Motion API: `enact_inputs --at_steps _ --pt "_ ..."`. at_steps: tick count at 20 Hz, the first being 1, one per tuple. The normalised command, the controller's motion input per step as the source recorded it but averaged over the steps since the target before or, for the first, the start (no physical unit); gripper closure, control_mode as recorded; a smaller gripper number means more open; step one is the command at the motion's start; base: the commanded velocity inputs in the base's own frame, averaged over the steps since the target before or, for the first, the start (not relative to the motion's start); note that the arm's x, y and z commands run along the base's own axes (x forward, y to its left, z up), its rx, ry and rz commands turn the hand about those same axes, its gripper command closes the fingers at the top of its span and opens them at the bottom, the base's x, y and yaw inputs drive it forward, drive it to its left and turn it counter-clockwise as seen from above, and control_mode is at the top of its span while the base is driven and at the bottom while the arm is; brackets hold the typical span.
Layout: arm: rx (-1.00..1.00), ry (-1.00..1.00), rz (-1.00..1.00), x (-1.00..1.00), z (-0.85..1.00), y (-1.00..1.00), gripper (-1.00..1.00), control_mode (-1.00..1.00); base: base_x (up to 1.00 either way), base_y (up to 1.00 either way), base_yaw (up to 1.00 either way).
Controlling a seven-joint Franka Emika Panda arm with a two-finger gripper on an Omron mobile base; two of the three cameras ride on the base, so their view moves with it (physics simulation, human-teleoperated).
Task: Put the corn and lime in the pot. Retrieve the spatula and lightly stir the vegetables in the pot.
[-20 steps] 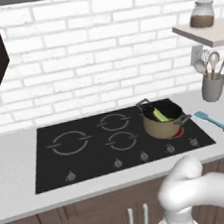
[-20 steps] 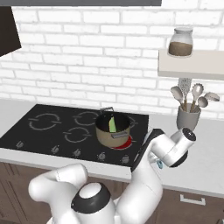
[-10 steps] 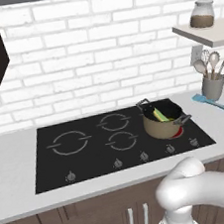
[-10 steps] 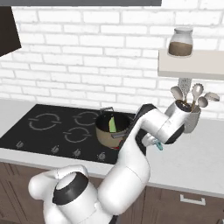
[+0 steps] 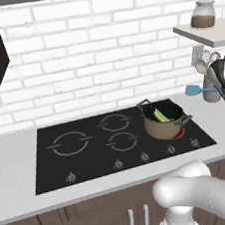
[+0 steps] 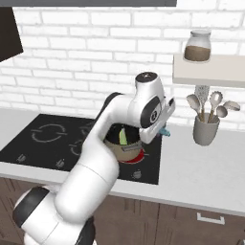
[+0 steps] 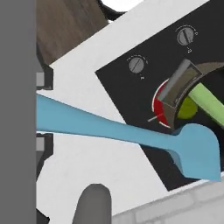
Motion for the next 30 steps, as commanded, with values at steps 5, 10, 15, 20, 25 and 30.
enact_inputs --at_steps 5,10,15,20,25,30 --pt "-0.64 -0.15 0.35 0.07 0.31 0.99 1.00 -1.00 0.00 0.00 0.00" --pt "-0.70 -0.07 0.22 0.71 0.11 0.58 1.00 -1.00 0.00 0.00 0.00" --pt "-0.66 0.00 0.15 0.84 0.00 0.25 1.00 -1.00 0.00 0.00 0.00" --pt "-0.49 0.06 0.17 0.92 0.00 0.14 1.00 -1.00 0.00 0.00 0.00" --pt "-0.19 0.32 0.21 0.49 0.04 0.24 1.00 -1.00 0.00 0.00 0.00" --pt "-0.02 0.33 0.20 0.01 0.52 0.25 1.00 -1.00 0.00 0.00 0.00"
